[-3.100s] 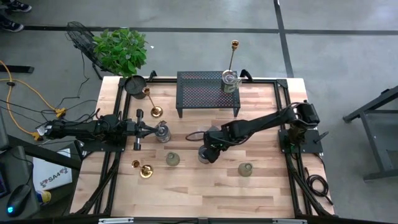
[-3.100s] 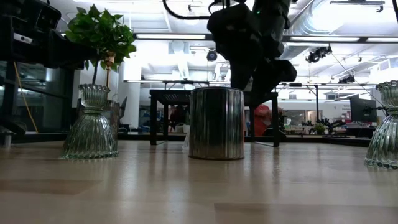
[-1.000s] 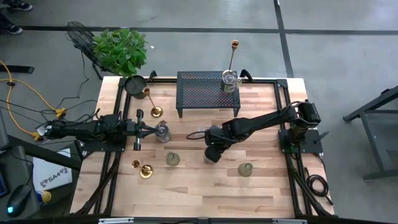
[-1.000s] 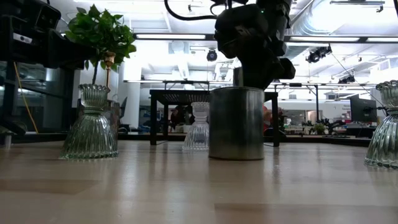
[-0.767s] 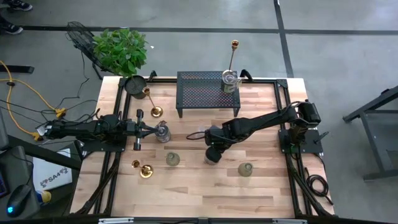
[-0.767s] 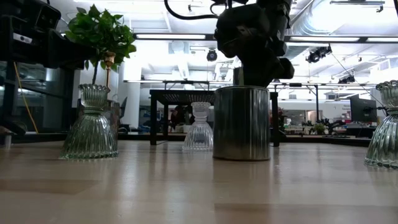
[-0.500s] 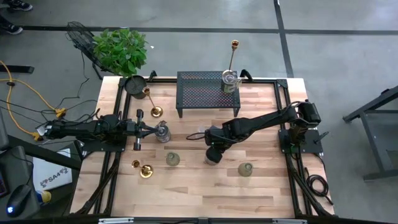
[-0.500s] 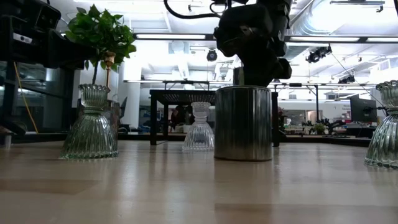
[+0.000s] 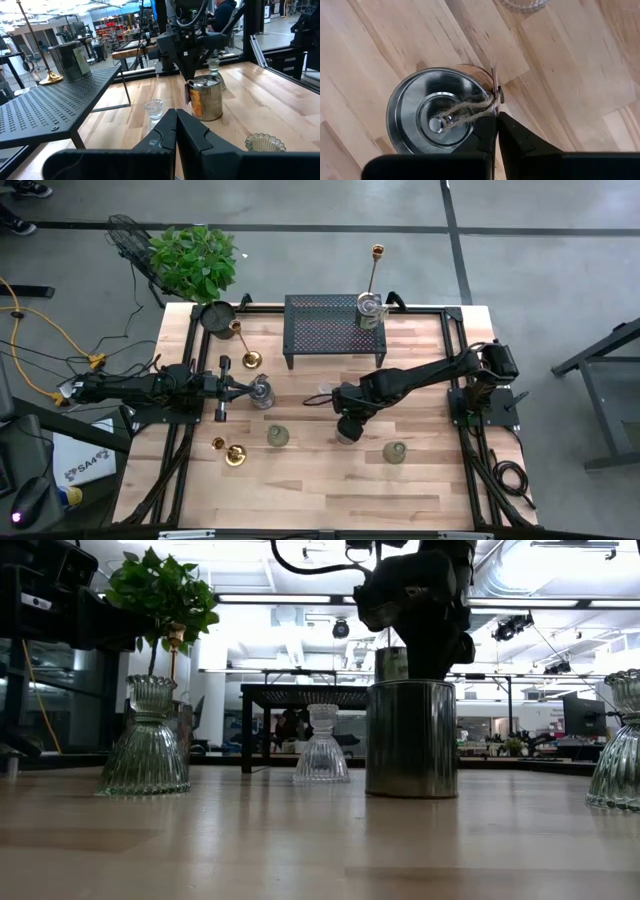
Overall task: Pick & Place candle stick holders
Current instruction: Put the bottom silver scented candle on the shelf aligned with the other silver scented candle on the shelf
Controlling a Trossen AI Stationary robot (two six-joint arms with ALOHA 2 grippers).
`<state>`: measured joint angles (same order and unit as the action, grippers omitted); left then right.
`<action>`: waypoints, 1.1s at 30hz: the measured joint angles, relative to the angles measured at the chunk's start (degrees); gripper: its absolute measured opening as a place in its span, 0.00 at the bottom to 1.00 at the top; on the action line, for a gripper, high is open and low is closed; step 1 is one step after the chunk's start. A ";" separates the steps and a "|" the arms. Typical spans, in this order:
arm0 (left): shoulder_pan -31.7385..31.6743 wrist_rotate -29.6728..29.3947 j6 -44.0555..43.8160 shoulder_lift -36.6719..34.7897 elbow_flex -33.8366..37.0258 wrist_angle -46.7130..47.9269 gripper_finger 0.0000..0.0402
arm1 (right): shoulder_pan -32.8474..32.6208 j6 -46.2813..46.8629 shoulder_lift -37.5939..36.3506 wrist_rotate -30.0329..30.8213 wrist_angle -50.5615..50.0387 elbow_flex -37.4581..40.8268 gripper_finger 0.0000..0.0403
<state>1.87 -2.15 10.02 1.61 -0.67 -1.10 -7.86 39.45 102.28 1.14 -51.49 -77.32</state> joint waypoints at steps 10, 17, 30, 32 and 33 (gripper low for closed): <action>0.02 0.00 0.00 0.02 0.00 0.00 0.00 | -0.02 -2.22 -0.02 0.34 -3.20 -3.27 0.01; 0.01 0.00 0.00 0.02 0.00 0.01 0.00 | 0.87 -5.18 -0.11 0.03 -6.32 -7.88 0.01; 0.00 0.00 0.00 0.01 0.00 0.01 0.00 | 7.24 -13.05 -0.20 1.76 -13.14 -22.13 0.01; 0.01 0.00 0.00 0.01 0.00 0.00 0.00 | 9.03 -14.20 -0.26 3.05 -13.86 -24.24 0.01; 0.00 0.00 0.00 0.02 0.00 0.00 0.00 | 9.95 -14.63 -0.28 3.80 -14.01 -25.12 0.01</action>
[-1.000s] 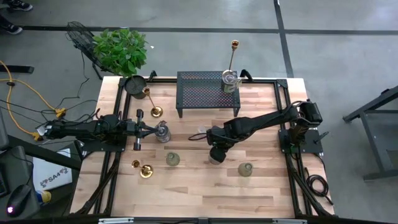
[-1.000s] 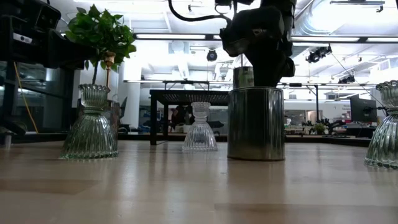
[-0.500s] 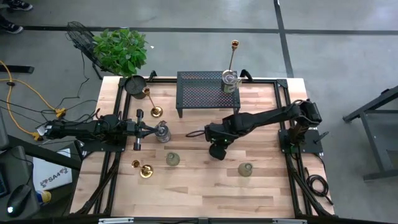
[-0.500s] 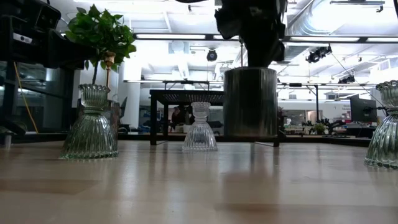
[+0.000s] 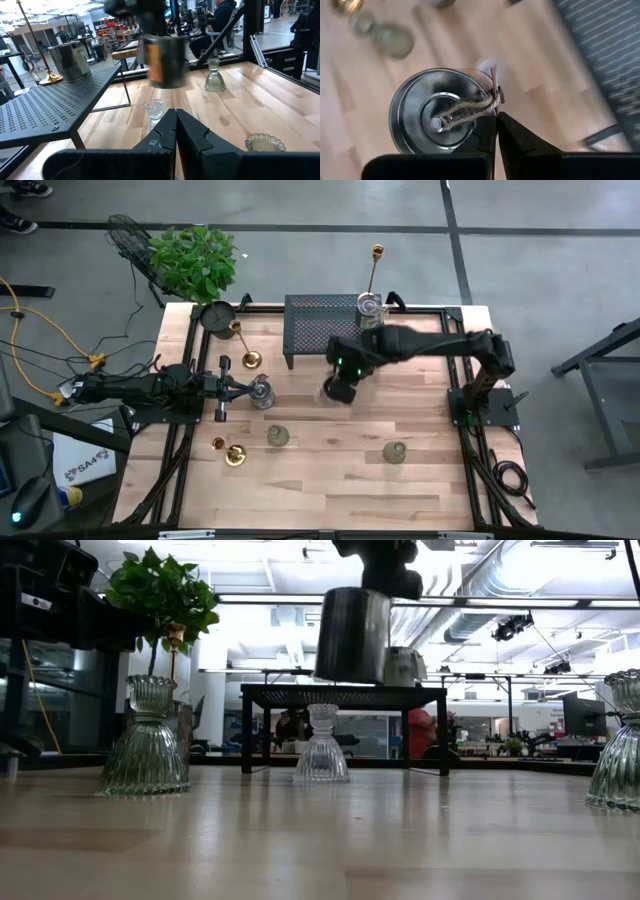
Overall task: Pick & Place candle stick holders
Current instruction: Put the bottom silver scented candle on the shelf aligned with the other silver scented candle on the shelf
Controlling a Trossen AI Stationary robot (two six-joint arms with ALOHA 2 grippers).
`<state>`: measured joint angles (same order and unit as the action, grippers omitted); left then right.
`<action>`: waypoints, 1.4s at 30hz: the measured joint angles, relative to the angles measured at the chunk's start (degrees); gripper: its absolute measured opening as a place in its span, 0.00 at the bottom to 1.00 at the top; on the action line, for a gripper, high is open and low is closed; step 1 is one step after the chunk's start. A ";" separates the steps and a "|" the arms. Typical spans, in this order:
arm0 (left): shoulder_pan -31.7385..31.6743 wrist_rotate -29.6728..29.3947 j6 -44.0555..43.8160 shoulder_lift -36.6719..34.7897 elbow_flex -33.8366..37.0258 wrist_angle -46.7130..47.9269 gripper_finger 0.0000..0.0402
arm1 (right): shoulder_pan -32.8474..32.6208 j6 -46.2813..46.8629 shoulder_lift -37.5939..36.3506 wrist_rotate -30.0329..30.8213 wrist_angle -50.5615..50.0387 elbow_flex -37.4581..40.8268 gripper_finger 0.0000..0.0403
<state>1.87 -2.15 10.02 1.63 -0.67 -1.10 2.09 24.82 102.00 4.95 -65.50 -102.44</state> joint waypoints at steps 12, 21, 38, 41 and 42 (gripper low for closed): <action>0.02 0.00 0.00 -0.02 0.00 0.00 0.00 | 10.87 -2.00 0.00 4.91 1.76 -3.12 0.01; 0.02 0.00 0.00 -0.02 0.00 0.02 0.00 | 15.85 -0.43 0.12 5.27 4.90 -3.12 0.01; 0.02 0.00 0.00 0.00 0.00 0.00 0.00 | 20.30 5.29 0.63 9.31 7.07 -3.07 0.01; 0.02 0.00 0.00 0.00 0.00 0.02 0.00 | 21.02 6.62 0.63 9.93 7.61 -2.75 0.01; 0.02 0.00 0.00 -0.02 0.00 0.02 0.00 | 21.34 6.83 0.63 9.96 7.67 -2.72 0.01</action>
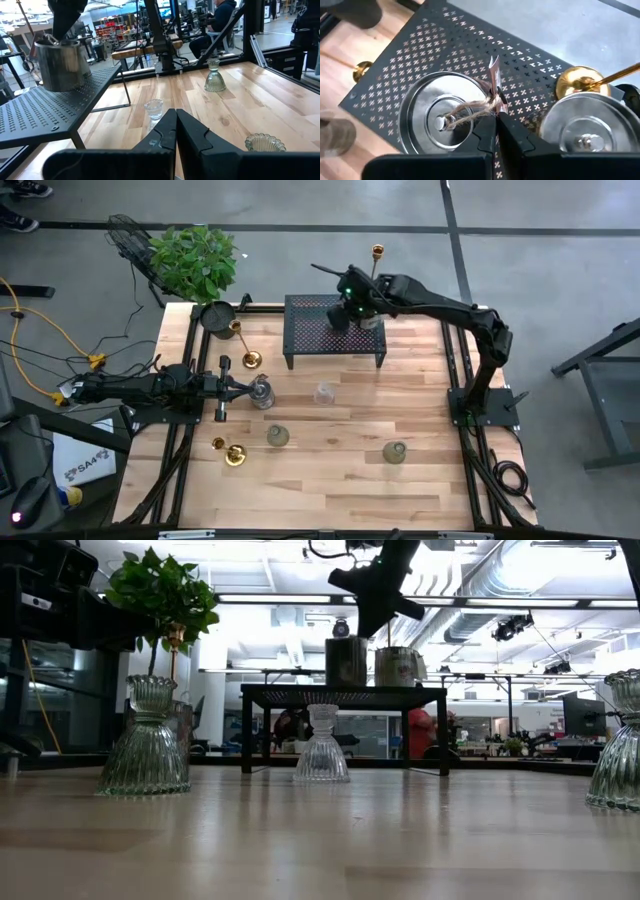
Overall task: Pick & Place candle stick holders
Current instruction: Put the bottom silver scented candle on the shelf aligned with the other silver scented candle on the shelf
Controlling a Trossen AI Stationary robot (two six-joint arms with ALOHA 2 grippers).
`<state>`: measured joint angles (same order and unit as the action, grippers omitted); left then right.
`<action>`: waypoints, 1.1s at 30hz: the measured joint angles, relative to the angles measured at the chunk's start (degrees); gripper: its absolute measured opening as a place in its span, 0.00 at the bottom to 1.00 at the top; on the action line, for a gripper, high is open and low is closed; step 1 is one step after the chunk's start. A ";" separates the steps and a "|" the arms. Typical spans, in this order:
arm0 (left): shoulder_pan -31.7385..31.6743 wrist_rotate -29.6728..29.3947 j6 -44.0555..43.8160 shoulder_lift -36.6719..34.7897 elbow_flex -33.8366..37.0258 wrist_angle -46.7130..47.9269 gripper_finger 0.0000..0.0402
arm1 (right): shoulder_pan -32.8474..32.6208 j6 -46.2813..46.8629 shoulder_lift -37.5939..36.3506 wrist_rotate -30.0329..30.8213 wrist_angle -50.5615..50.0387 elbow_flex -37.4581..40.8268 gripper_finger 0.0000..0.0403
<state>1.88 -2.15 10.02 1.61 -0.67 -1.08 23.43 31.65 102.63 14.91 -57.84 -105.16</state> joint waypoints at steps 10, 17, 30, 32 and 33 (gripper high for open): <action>0.00 0.00 0.00 0.02 0.00 -0.01 0.00 | 2.28 1.60 0.02 -0.95 1.42 0.00 0.01; -0.01 0.00 0.00 0.01 0.00 -0.01 0.00 | 2.90 2.22 1.64 -3.63 2.61 0.00 0.01; 0.01 0.00 0.00 0.02 0.00 0.00 0.00 | 4.12 3.05 2.43 -2.67 2.40 0.00 0.01; -0.01 0.01 0.00 0.01 0.00 -0.01 0.00 | 4.12 3.08 2.43 -2.07 2.40 0.00 0.01; 0.00 0.00 0.00 0.01 0.00 -0.01 0.00 | 4.12 3.23 2.43 -1.51 2.40 0.00 0.01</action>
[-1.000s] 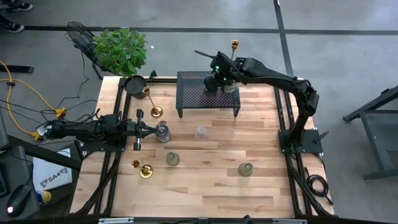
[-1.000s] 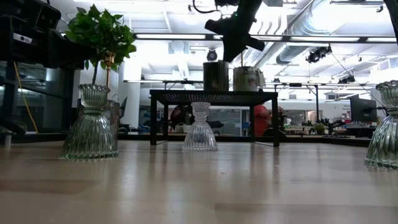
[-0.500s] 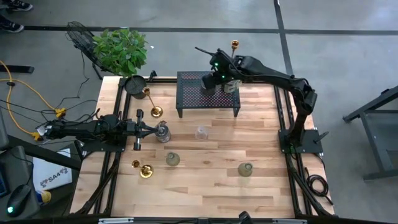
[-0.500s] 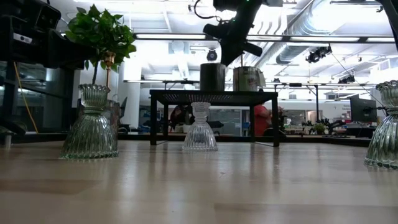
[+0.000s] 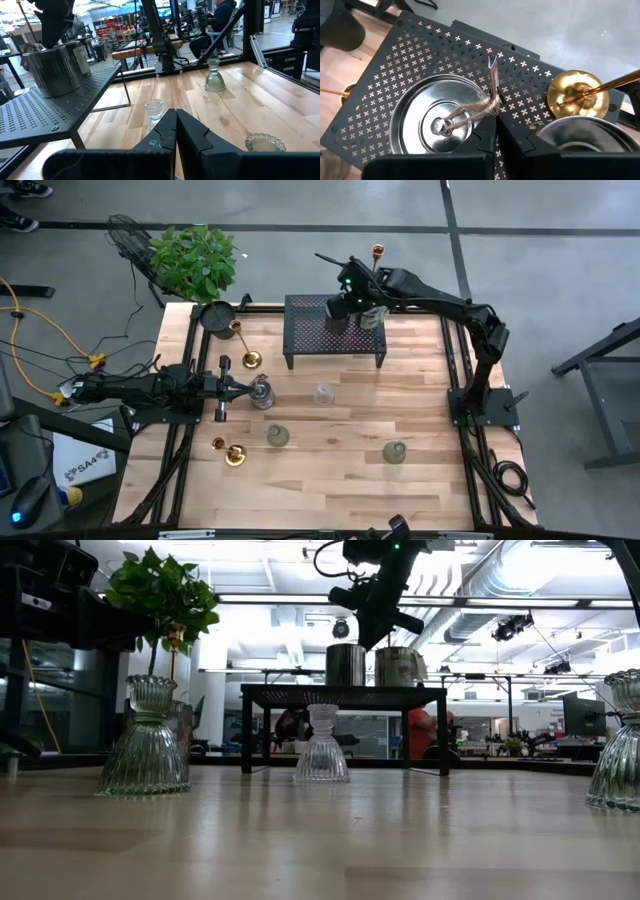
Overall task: Pick & Place candle stick holders
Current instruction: Put the bottom silver scented candle on the shelf aligned with the other silver scented candle on the shelf
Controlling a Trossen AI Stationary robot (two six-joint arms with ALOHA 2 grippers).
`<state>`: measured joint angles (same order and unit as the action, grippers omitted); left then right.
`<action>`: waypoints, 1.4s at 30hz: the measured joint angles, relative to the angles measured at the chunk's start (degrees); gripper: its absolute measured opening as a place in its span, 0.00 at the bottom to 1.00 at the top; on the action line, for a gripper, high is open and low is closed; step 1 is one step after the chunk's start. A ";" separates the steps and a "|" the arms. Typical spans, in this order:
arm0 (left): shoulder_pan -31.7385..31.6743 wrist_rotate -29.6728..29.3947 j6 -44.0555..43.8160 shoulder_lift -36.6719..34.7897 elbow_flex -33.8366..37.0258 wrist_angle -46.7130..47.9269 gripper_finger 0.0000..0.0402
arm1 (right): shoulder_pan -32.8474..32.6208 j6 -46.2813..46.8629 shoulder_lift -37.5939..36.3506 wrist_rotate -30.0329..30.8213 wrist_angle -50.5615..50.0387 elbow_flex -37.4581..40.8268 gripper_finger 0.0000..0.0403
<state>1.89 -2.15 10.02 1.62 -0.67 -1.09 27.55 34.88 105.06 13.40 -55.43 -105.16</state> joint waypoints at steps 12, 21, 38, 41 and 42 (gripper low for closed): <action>0.01 0.00 0.00 0.01 0.00 -0.01 0.00 | 0.63 0.91 0.00 1.90 -0.88 0.00 0.01; 0.00 0.00 0.00 -0.01 0.00 -0.01 0.00 | 0.79 0.93 0.00 3.84 -0.91 0.00 0.01; 0.01 0.00 0.00 0.01 0.00 0.00 0.00 | 0.74 -0.04 -0.04 4.68 -0.88 0.00 0.12; 0.01 0.00 0.00 0.01 0.00 -0.01 0.00 | 0.72 -0.15 -0.04 4.69 -0.88 0.00 0.15; -0.01 0.00 0.00 0.01 0.00 0.00 0.00 | 0.68 -0.16 -0.06 4.69 -0.90 0.00 0.16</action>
<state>1.87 -2.15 10.02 1.63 -0.67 -1.09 28.23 34.72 104.99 18.09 -56.33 -105.16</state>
